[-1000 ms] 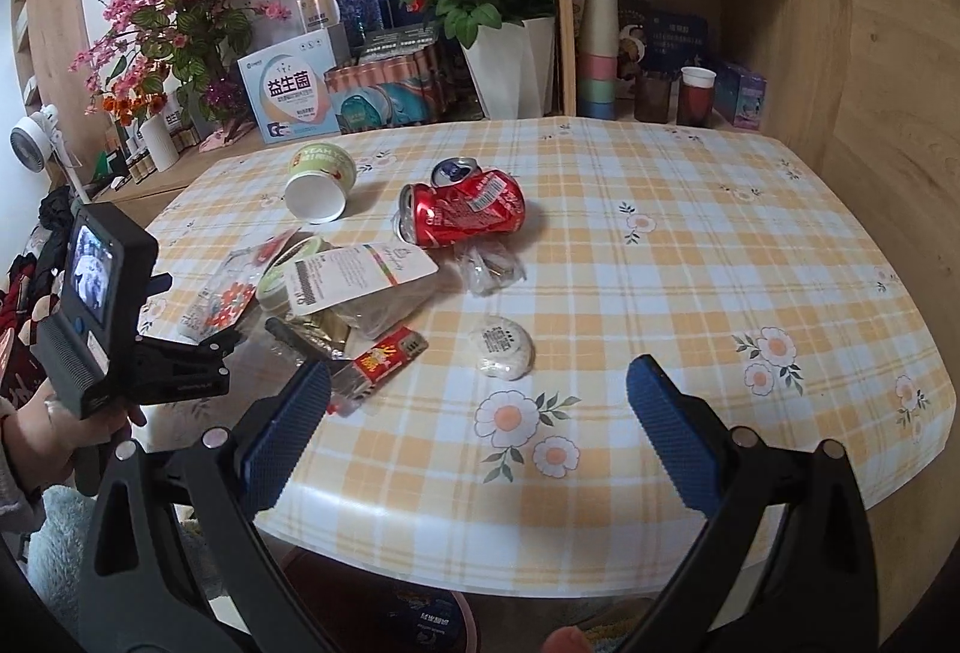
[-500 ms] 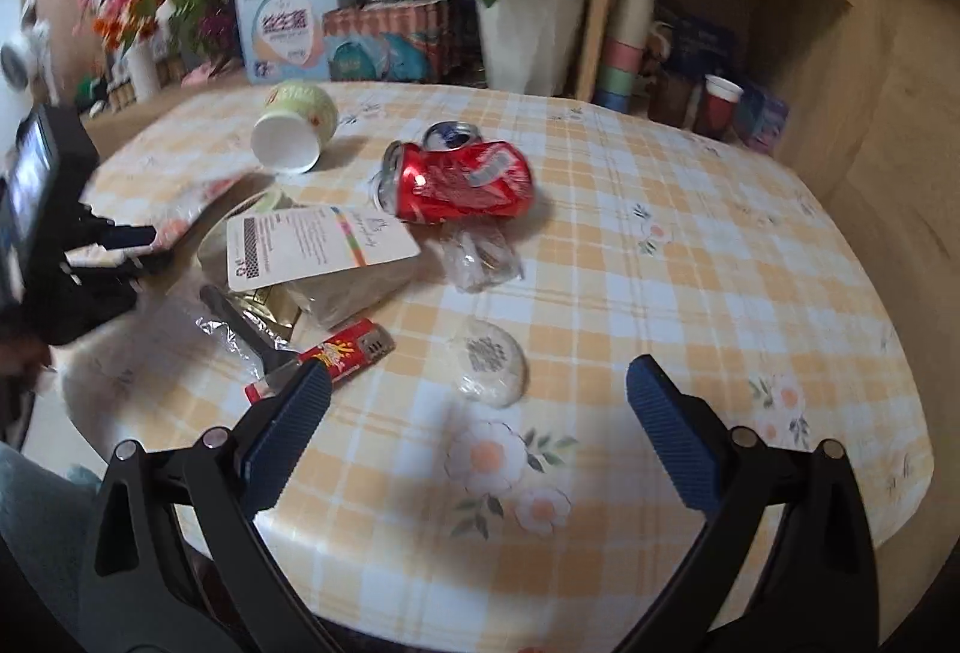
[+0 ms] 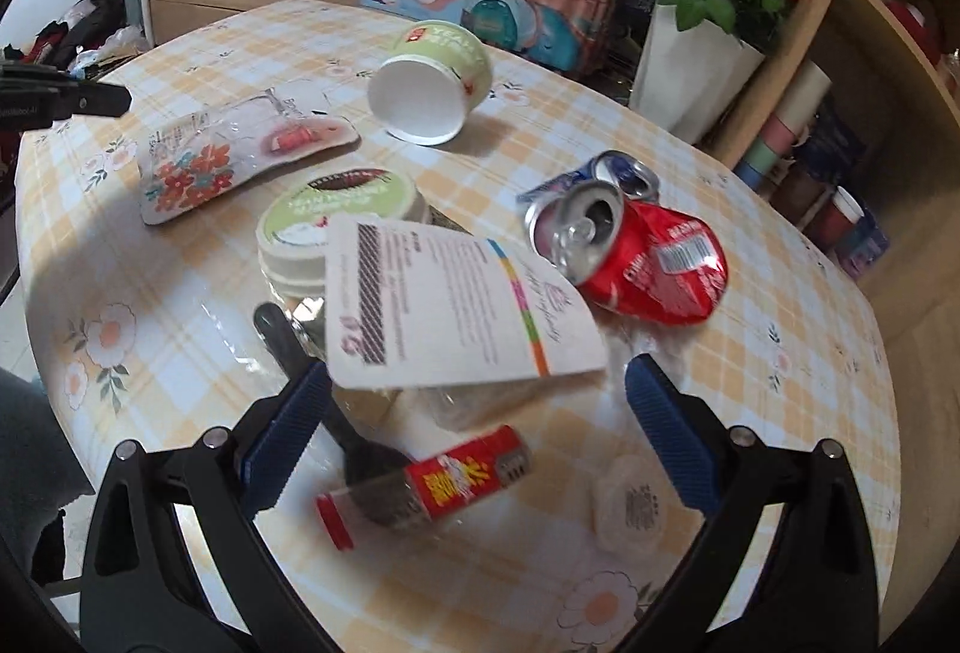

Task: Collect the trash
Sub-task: 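Lift the package with the left tool while the right tool grasps the crushed red cola can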

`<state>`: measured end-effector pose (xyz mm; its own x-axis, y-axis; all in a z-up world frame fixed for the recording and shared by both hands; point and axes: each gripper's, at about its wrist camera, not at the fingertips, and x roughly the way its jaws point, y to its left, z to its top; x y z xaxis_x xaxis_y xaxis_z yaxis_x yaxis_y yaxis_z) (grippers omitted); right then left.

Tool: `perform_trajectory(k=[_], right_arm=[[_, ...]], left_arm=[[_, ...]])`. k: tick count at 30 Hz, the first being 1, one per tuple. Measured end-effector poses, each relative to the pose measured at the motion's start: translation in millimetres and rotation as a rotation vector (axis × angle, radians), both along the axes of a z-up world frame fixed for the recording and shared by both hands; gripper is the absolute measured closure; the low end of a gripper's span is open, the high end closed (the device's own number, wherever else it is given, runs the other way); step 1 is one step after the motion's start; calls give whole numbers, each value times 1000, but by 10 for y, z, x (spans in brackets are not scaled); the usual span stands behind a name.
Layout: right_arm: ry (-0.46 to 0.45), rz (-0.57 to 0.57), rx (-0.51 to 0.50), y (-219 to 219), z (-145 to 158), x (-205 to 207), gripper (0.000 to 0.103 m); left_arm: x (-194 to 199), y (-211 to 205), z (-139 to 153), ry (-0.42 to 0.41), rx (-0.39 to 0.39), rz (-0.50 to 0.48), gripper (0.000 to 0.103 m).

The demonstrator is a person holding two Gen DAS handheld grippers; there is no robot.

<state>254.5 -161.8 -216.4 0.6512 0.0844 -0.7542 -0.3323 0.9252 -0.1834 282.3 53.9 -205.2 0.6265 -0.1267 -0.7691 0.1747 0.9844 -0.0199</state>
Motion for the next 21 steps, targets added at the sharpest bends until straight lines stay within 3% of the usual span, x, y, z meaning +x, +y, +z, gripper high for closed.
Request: perform_trajectory(k=[3,4,7,10,12,15,17,18,19,21], right_arm=[[4,6,21,34,36,6,6],[8,6,27,43,31,5,6],[20,-2,43,25,25,12,6],[27,-12,67,3,23,-2,6],[31,-15,81,-9,26,-1,7],[32,-13,93,-32,36,-1,7],[33,-12,105,-52,47,-8,7],[32,-11,112,-63,51,-11,7],[32,-9,119,-69,54,-14,7],[35,-7,127,-69,42,-1,7]], left_arm=[[3,12,-30,-10,-10,-17,66],[-1,-20,-40,-22,-12,-41,65],[89,-204,-106,-17,10,-102,65],[241,-310,-182,-3,-22,-127,69],[358,-365,-245,14,-29,-134,78],[505,-411,-318,25,-8,-129,78],[516,-347,-264,10,-37,-116,77],[504,-296,-215,-6,-54,-105,69],[487,-246,-173,-24,-57,-96,48],[454,-197,-148,-53,-42,-102,25]])
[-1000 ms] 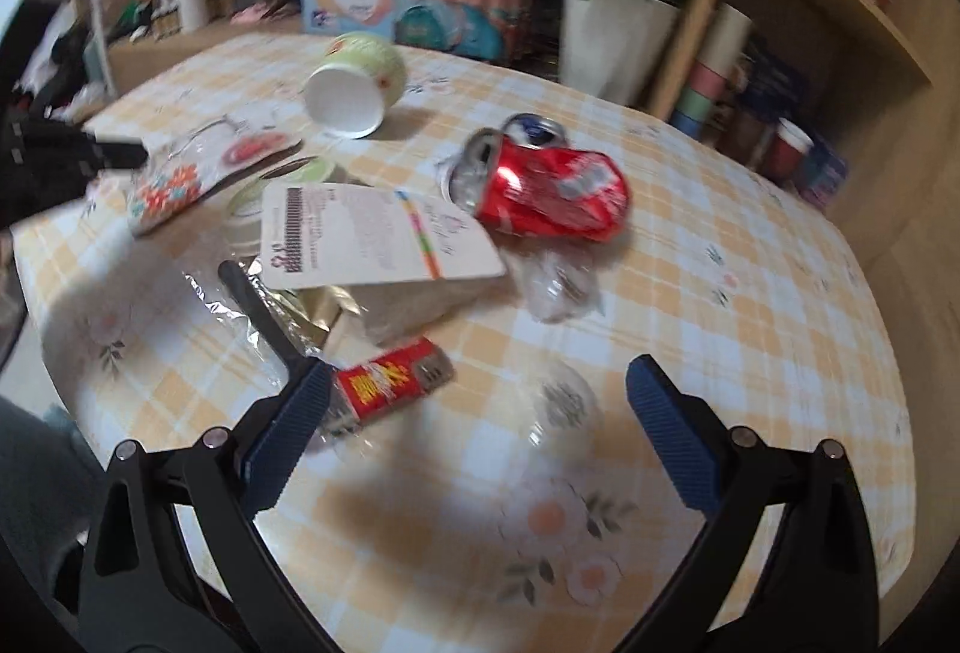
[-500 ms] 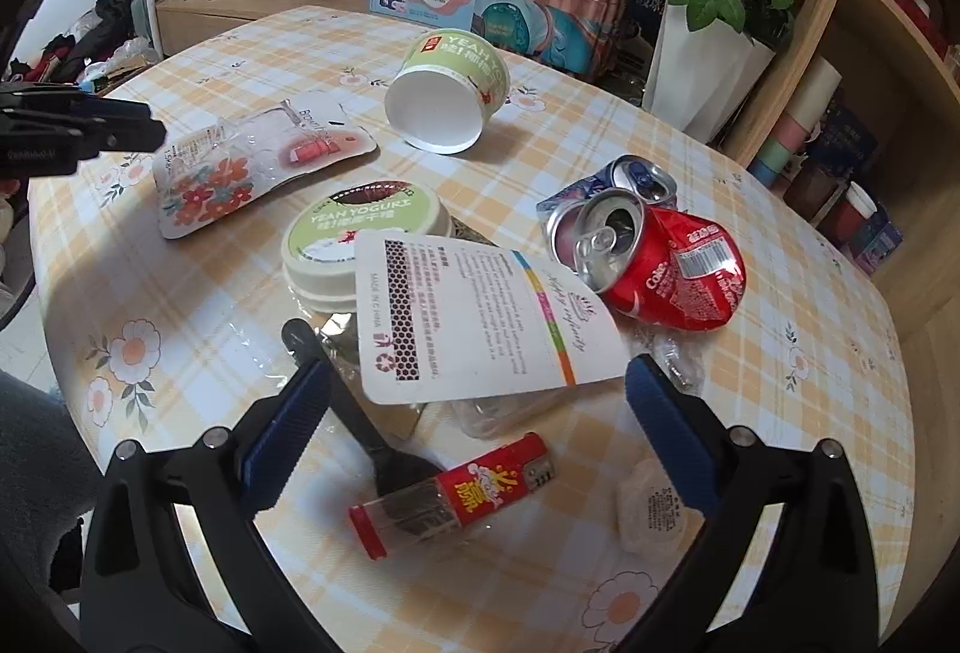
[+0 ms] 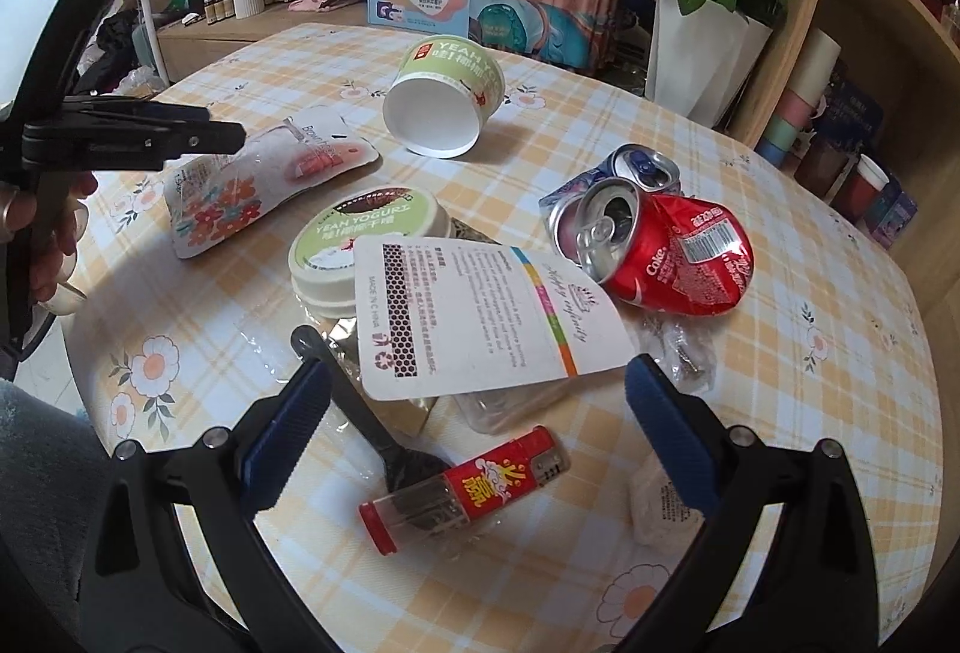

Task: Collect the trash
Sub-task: 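Lift the package with the left tool while the right tool grasps the crushed red cola can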

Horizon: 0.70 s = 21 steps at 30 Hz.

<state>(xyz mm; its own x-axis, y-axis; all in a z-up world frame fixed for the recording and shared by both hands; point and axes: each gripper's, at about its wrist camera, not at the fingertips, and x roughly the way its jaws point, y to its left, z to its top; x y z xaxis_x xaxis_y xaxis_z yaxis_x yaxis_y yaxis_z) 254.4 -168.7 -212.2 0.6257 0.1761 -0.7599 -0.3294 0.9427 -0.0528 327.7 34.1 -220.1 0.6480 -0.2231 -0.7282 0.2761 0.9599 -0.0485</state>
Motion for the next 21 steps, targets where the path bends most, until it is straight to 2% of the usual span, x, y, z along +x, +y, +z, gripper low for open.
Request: perform_trajectory(k=[4,8,11,12,13,21], right_arm=[[6,-2,22,26,-17,31,7],[7,8,11,56,-27,23,7],[12,9,6,51,-40,25,7],[13,8,7,45,-45,26,7],[15,5,11,34,-46,31,7],[2,-9,41,-67,32,44,7]], left_arm=[[47,2,-149,32,50,-33,26],[134,-1,-271,65,55,-41,28],[192,-55,-380,98,107,-58,28],[197,-62,-403,102,119,-62,32],[201,-60,-411,100,122,-65,39],[104,83,-185,56,30,-4,40]])
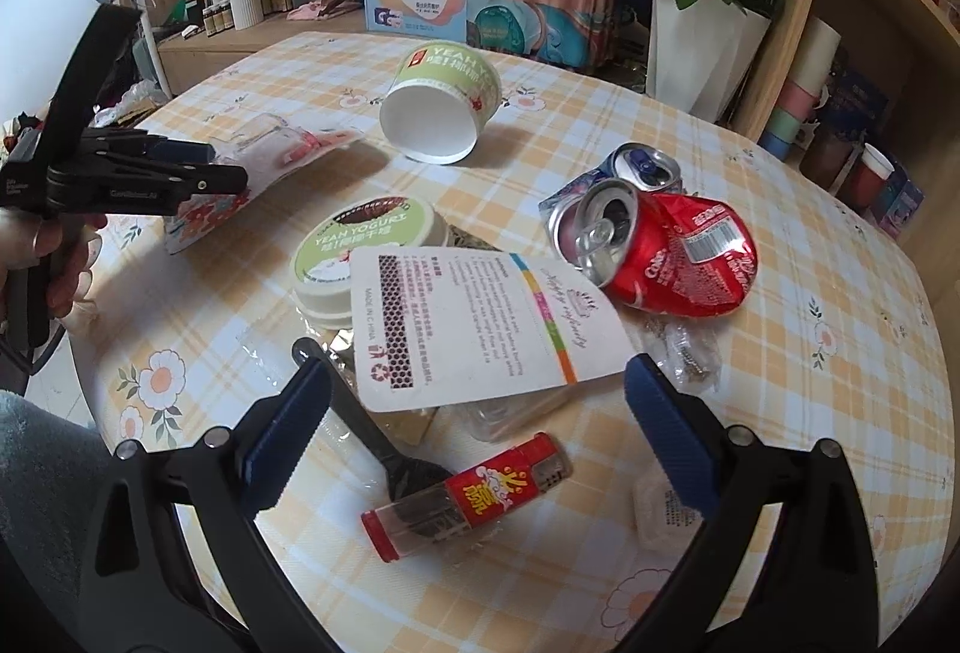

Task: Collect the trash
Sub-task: 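Lift the package with the left tool while the right tool grasps the crushed red cola can, then carry the package and the red can toward the brown basin with both tools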

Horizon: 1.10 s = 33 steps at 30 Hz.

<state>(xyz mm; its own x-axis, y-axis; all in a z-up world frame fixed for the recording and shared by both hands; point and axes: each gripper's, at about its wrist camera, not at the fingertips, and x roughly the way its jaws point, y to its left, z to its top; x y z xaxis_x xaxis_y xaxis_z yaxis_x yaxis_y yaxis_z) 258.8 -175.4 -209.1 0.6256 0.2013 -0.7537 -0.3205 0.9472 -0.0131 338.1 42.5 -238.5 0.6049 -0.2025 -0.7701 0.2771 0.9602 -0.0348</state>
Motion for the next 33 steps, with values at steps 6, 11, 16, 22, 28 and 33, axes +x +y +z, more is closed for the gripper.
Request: perform_trajectory(k=[6,11,16,22,28,33], right_arm=[[-25,-44,25,-243,161,44,8],[-32,-78,53,-485,288,232,22],[-27,-106,88,-632,330,555,34],[29,-118,113,-610,212,883,48],[99,-149,117,-557,27,1020,59],[96,-152,136,-569,29,980,74]], left_arm=[[-179,49,286,-61,-74,25,40],[-326,68,477,-92,-125,36,40],[-424,64,580,-111,-152,41,40],[-526,83,635,-120,-182,50,40],[-622,124,674,-129,-202,59,40],[-708,125,745,-149,-203,56,40]])
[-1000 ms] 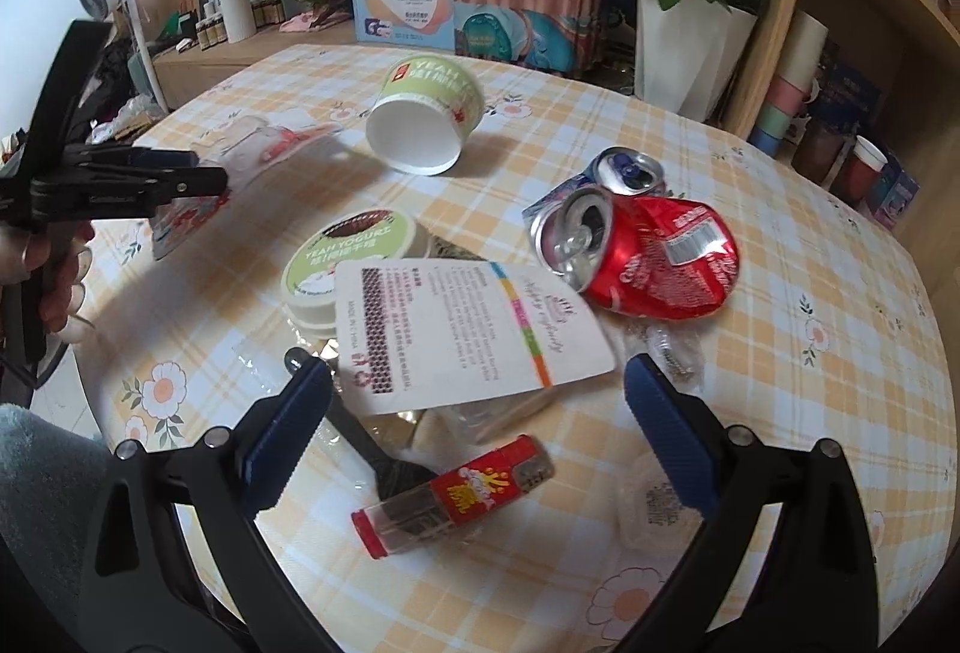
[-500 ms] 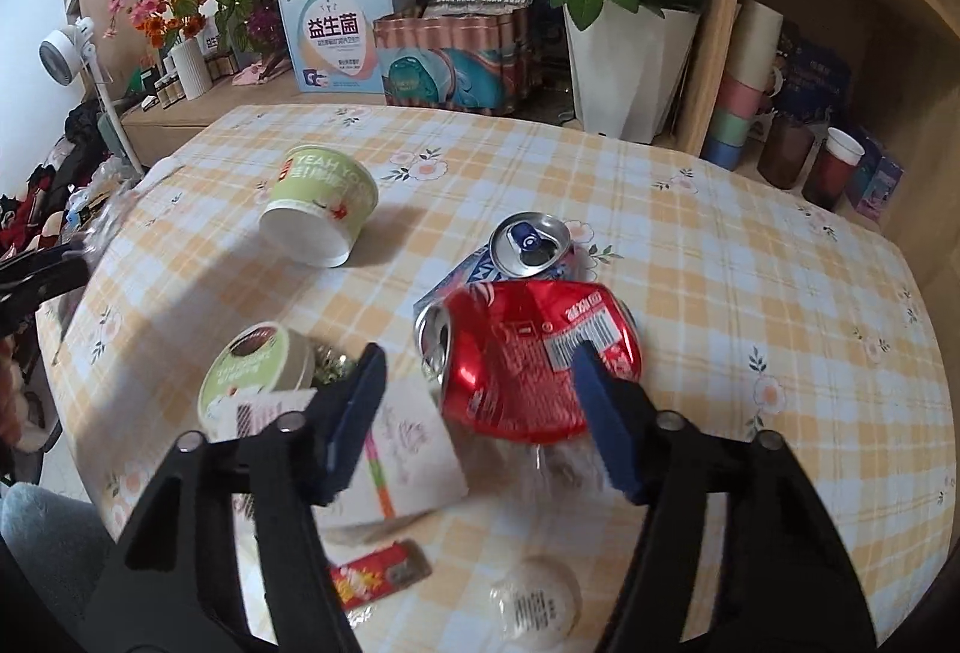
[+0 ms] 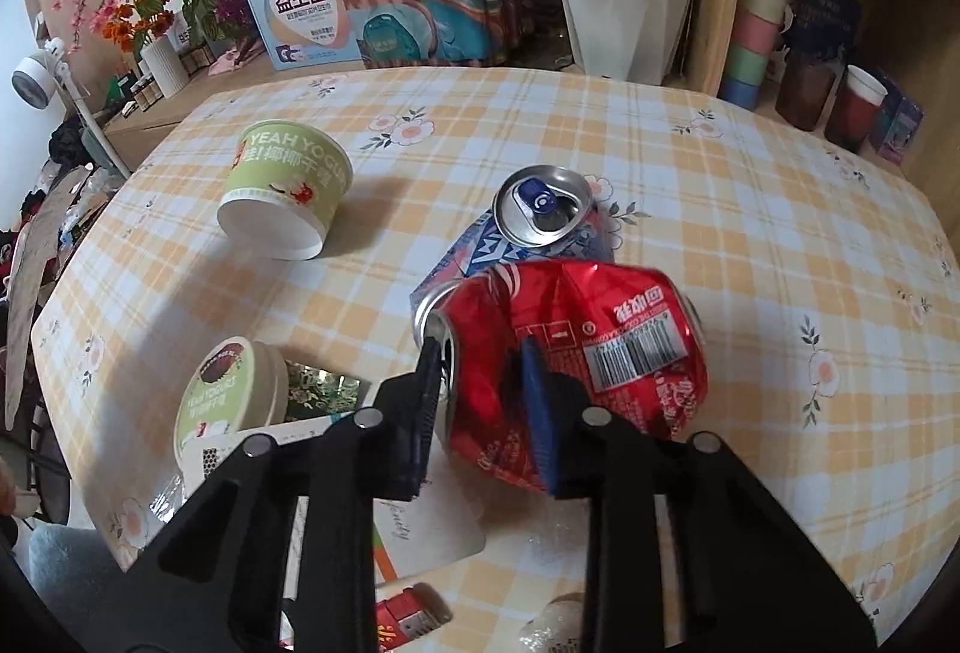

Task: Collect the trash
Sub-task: 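Carry the package and the red can toward the brown basin with both tools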

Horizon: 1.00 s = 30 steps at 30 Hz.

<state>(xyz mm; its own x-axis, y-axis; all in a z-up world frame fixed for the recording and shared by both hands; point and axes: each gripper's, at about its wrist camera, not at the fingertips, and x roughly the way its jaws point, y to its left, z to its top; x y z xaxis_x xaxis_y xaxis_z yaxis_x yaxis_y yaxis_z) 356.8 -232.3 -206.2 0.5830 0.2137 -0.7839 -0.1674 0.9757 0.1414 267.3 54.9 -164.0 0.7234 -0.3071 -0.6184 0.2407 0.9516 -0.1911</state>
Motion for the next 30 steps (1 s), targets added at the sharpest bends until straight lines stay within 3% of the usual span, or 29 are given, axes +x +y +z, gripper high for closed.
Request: perform_trajectory(k=[15,30], right_arm=[[-177,29,1,-8,680,-513,75],[-334,100,61,42,1411,-1749,75]], left_arm=[[-413,-107,411,-77,-13,-21,40],[-1218,-122,862,-101,-28,-17,40]])
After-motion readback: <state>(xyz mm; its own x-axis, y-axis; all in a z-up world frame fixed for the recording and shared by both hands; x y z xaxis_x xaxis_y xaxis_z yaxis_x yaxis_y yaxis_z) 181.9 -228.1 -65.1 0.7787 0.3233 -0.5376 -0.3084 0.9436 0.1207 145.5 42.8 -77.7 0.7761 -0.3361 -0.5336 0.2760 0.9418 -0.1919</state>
